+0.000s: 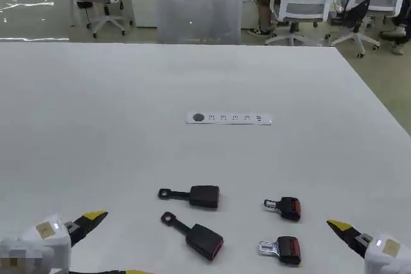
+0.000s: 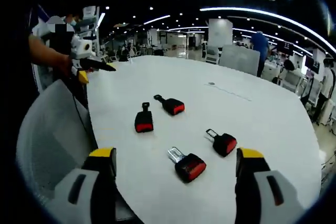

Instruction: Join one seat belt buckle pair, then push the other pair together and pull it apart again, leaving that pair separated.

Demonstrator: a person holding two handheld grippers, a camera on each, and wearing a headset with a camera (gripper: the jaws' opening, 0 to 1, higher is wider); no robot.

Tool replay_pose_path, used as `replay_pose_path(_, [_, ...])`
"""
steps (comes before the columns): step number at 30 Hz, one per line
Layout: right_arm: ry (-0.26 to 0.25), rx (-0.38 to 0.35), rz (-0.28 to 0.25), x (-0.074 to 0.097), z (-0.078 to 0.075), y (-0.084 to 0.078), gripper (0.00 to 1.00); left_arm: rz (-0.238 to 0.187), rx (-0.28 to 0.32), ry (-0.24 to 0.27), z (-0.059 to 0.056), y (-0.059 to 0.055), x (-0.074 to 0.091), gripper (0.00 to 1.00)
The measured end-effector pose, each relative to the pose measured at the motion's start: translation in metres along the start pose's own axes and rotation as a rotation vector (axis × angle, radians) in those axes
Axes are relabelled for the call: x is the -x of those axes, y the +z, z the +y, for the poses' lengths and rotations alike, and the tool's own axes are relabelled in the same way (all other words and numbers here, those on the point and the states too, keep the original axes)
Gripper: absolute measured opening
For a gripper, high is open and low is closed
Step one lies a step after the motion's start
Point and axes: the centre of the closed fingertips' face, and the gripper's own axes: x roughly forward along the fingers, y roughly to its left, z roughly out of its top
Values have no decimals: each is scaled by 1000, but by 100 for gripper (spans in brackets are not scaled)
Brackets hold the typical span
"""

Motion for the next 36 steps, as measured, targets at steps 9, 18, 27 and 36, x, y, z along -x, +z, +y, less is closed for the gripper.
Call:
replay_pose_path(9, [-10,1,-35,-3,0,13,97,-20,10,-2,2,6,-2,99])
replay_pose_path(18, [2,29,-18,-2,-3,11,97,-12,-8,-23,0,7,-2,99])
replay_pose_path(27, [17,58,-3,-2,-1,11,97,-2,-30,-40,-3,7,-1,99])
replay_pose_path(36, [26,74,-9,-2,2,15,97,-7,-35,-40,-5,9,0,99])
